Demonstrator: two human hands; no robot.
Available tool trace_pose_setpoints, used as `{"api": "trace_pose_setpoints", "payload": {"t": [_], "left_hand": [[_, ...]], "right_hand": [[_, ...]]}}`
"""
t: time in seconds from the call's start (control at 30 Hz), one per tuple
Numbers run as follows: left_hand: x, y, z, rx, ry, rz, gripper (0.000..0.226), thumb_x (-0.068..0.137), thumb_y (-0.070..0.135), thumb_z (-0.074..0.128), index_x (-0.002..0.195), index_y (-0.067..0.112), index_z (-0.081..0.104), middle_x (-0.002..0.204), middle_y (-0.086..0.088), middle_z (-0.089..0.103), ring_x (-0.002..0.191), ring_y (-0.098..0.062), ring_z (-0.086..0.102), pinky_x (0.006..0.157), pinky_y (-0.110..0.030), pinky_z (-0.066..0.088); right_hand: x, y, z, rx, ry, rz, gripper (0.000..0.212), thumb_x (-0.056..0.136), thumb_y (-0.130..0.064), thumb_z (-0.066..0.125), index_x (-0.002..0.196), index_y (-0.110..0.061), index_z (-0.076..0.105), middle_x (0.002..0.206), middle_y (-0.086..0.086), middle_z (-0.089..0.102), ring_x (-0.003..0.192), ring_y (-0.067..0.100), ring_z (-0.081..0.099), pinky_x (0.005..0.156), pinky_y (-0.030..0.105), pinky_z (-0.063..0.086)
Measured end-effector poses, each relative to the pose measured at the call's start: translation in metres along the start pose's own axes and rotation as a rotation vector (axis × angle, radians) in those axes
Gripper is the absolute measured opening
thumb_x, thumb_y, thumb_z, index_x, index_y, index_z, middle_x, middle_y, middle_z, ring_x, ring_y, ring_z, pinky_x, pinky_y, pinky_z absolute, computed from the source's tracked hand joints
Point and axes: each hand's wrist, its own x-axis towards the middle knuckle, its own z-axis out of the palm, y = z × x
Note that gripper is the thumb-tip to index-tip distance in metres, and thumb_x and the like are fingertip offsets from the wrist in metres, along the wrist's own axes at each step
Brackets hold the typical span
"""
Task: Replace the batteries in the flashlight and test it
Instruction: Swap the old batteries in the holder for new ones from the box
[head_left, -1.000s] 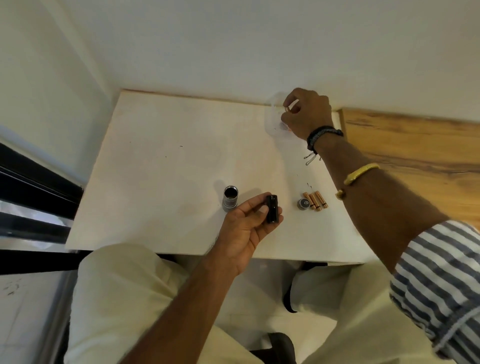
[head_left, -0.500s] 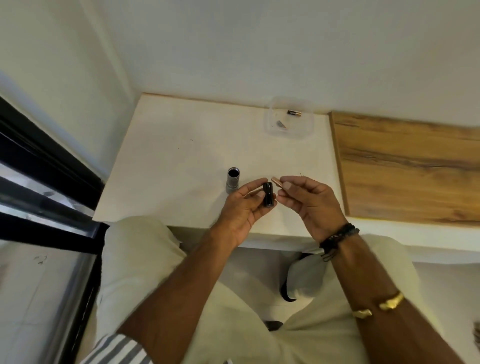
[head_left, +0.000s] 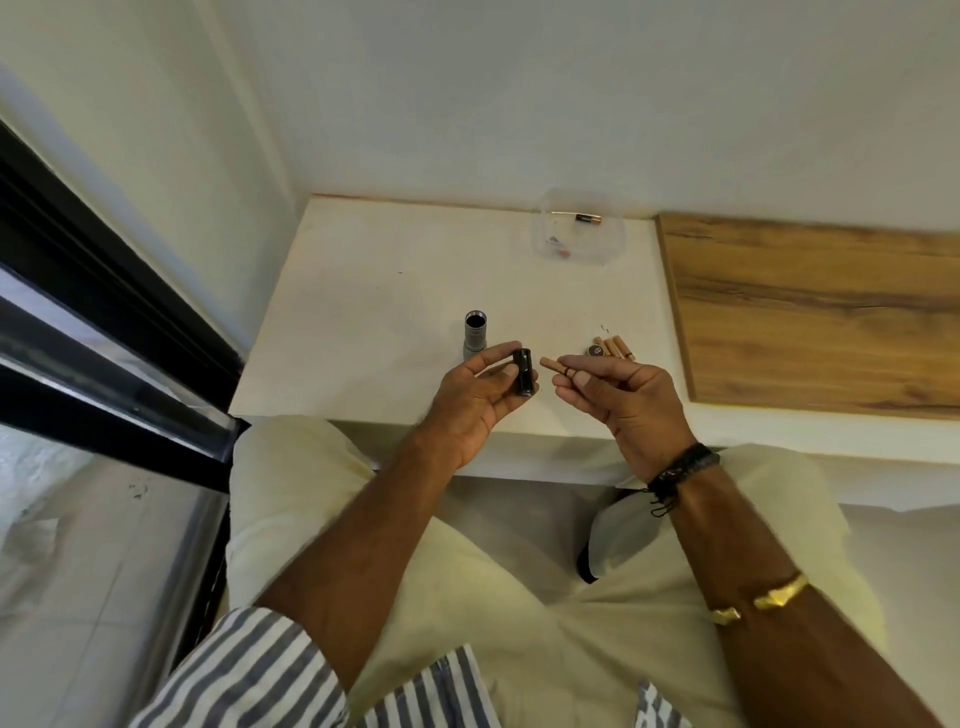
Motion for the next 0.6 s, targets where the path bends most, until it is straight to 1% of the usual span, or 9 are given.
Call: {"api": "trace_pose_setpoints", "payload": {"t": [0.07, 0.17, 0.27, 0.33, 0.4, 0.47, 0.5, 0.53, 0.6], "left_hand": [[-0.001, -0.001, 0.001, 0.024, -0.002, 0.004, 0.029, 0.096, -0.006, 0.055, 0.122, 0.003, 0.062, 0.123, -0.027, 0.064, 0.105, -0.038, 0.068, 0.085, -0.038, 0.06], [-0.001, -0.003, 0.002, 0.059, 0.005, -0.002, 0.03, 0.096, -0.004, 0.057, 0.124, 0.003, 0.062, 0.127, -0.028, 0.063, 0.111, -0.041, 0.066, 0.091, -0.042, 0.058], [-0.002, -0.005, 0.002, 0.076, -0.007, -0.012, 0.031, 0.095, -0.004, 0.058, 0.126, 0.002, 0.061, 0.124, -0.027, 0.065, 0.111, -0.038, 0.067, 0.091, -0.042, 0.058], [-0.002, -0.006, 0.002, 0.082, -0.019, -0.02, 0.031, 0.095, -0.004, 0.059, 0.125, 0.002, 0.061, 0.118, -0.024, 0.069, 0.107, -0.036, 0.069, 0.089, -0.041, 0.059], [-0.003, -0.008, 0.002, 0.086, -0.021, -0.027, 0.03, 0.094, -0.003, 0.06, 0.123, 0.002, 0.062, 0.117, -0.024, 0.069, 0.105, -0.036, 0.071, 0.087, -0.041, 0.06], [-0.004, -0.009, 0.002, 0.085, -0.024, -0.039, 0.03, 0.094, -0.003, 0.061, 0.123, 0.002, 0.063, 0.118, -0.025, 0.069, 0.105, -0.037, 0.071, 0.084, -0.04, 0.06], [-0.005, -0.01, 0.003, 0.081, -0.026, -0.046, 0.029, 0.093, -0.003, 0.061, 0.122, 0.001, 0.062, 0.118, -0.025, 0.069, 0.105, -0.038, 0.07, 0.083, -0.039, 0.061], [-0.005, -0.01, 0.003, 0.072, -0.027, -0.054, 0.029, 0.093, -0.003, 0.062, 0.122, 0.0, 0.062, 0.117, -0.025, 0.069, 0.105, -0.038, 0.07, 0.082, -0.038, 0.061], [-0.005, -0.011, 0.004, 0.043, -0.023, -0.064, 0.03, 0.093, -0.004, 0.061, 0.123, -0.001, 0.061, 0.117, -0.026, 0.069, 0.105, -0.038, 0.07, 0.083, -0.038, 0.061]], "right_hand": [[-0.004, 0.001, 0.002, -0.134, 0.014, -0.063, 0.022, 0.092, 0.009, 0.063, 0.111, 0.003, 0.073, 0.106, 0.021, 0.076, 0.1, 0.032, 0.075, 0.089, 0.034, 0.061], [-0.005, 0.002, 0.006, -0.302, 0.046, -0.133, 0.023, 0.092, 0.008, 0.065, 0.108, -0.003, 0.075, 0.104, 0.016, 0.078, 0.098, 0.028, 0.076, 0.09, 0.04, 0.061], [-0.008, 0.004, 0.01, -0.475, 0.05, -0.224, 0.024, 0.092, 0.008, 0.065, 0.108, -0.007, 0.075, 0.103, 0.012, 0.077, 0.094, 0.022, 0.077, 0.088, 0.039, 0.062], [-0.009, 0.006, 0.011, -0.618, 0.049, -0.296, 0.023, 0.092, 0.006, 0.066, 0.108, -0.007, 0.076, 0.1, 0.006, 0.077, 0.091, 0.017, 0.076, 0.086, 0.033, 0.062], [-0.01, 0.008, 0.012, -0.786, 0.058, -0.384, 0.022, 0.092, 0.004, 0.068, 0.108, -0.008, 0.077, 0.099, 0.002, 0.076, 0.09, 0.014, 0.074, 0.087, 0.026, 0.061], [-0.01, 0.009, 0.014, -0.918, 0.076, -0.482, 0.021, 0.091, 0.002, 0.07, 0.107, -0.009, 0.079, 0.101, 0.004, 0.077, 0.092, 0.011, 0.07, 0.091, 0.015, 0.054], [-0.01, 0.009, 0.016, -0.966, 0.084, -0.53, 0.021, 0.09, 0.001, 0.07, 0.107, -0.009, 0.079, 0.102, 0.005, 0.077, 0.094, 0.01, 0.068, 0.091, 0.008, 0.049], [-0.01, 0.009, 0.017, -1.001, 0.089, -0.565, 0.021, 0.09, 0.001, 0.07, 0.107, -0.009, 0.079, 0.103, 0.005, 0.078, 0.095, 0.009, 0.066, 0.091, 0.004, 0.044], [-0.01, 0.01, 0.02, -1.029, 0.098, -0.594, 0.022, 0.091, 0.001, 0.07, 0.107, -0.009, 0.079, 0.104, 0.006, 0.078, 0.095, 0.009, 0.064, 0.091, 0.004, 0.043]]}}
